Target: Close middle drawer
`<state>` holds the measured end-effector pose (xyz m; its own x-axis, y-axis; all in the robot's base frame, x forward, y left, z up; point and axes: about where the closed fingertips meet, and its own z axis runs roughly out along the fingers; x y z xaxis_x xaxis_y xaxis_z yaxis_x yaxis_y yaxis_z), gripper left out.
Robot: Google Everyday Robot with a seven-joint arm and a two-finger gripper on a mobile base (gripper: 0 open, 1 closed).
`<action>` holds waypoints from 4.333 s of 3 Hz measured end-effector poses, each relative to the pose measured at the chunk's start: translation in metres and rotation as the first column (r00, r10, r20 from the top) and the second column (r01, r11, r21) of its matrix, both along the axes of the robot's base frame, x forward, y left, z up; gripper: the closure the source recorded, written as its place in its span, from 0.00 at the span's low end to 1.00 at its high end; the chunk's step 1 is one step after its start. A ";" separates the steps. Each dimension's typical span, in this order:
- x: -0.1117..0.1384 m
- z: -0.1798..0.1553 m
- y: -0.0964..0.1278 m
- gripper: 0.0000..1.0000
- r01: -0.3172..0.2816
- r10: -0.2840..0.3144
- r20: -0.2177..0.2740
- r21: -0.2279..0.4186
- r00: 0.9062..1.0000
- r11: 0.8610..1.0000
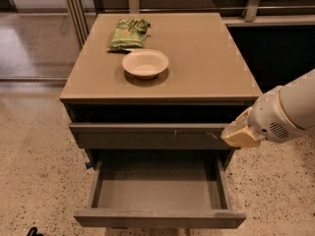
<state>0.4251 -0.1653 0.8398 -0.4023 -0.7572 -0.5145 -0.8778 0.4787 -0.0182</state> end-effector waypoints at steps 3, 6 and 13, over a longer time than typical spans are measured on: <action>-0.056 -0.118 0.076 1.00 0.200 -0.195 -0.047 0.165 0.980 0.966; -0.037 -0.206 0.081 1.00 0.319 -0.312 -0.067 0.174 0.948 0.932; -0.035 -0.395 0.047 1.00 0.555 -0.534 -0.292 -0.010 0.794 0.832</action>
Offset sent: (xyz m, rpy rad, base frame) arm -0.0134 0.0778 -0.1356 0.2089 -0.2038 -0.4147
